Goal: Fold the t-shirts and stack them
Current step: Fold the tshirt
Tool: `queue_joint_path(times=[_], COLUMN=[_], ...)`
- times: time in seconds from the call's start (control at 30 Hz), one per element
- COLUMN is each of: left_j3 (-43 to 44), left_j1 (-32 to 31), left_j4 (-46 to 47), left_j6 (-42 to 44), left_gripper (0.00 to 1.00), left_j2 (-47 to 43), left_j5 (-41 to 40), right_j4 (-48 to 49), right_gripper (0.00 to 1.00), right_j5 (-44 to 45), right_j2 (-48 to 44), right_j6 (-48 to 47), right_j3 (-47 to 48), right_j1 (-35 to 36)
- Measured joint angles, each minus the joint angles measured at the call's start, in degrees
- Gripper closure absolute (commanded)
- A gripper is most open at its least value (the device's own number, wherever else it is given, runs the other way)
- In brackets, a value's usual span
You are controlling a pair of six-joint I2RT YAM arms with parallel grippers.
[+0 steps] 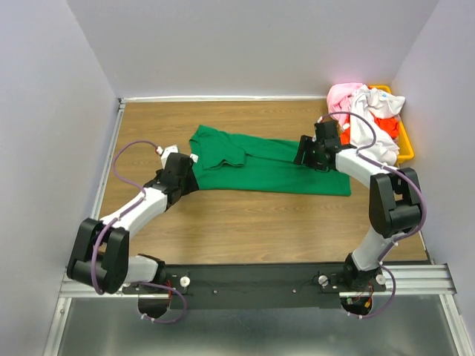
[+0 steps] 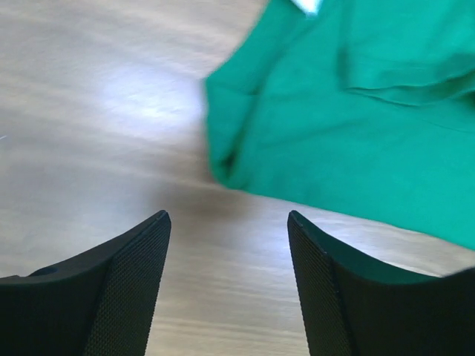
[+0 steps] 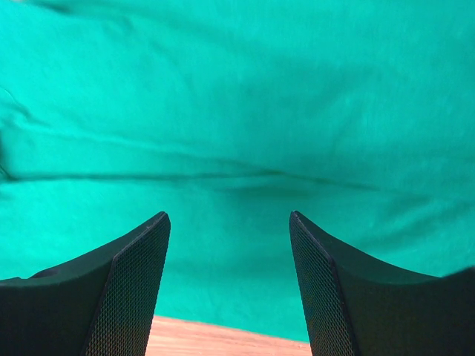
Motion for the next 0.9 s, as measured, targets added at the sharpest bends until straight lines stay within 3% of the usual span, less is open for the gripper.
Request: queue_joint_path(times=[0.17, 0.4, 0.77, 0.9], left_j3=[-2.7, -4.0, -6.0, -6.0], left_j1=[3.2, 6.8, 7.4, 7.4], left_j4=[0.0, 4.3, 11.2, 12.7], left_j6=[-1.9, -1.9, -0.8, -0.4], left_gripper=[0.32, 0.37, 0.38, 0.43], left_j2=[-4.0, -2.3, -0.8, 0.8], left_j5=[-0.9, 0.7, 6.7, 8.0], right_j4=[-0.5, -0.7, -0.7, -0.7], right_gripper=[0.28, 0.28, 0.28, 0.28], right_j5=[-0.4, -0.4, -0.4, -0.4], right_j2=[-0.1, -0.1, -0.1, 0.0], right_j6=[-0.6, -1.0, -1.0, -1.0], right_j3=[-2.1, -2.5, -2.5, -2.5], right_j1=[0.0, 0.0, 0.0, 0.0])
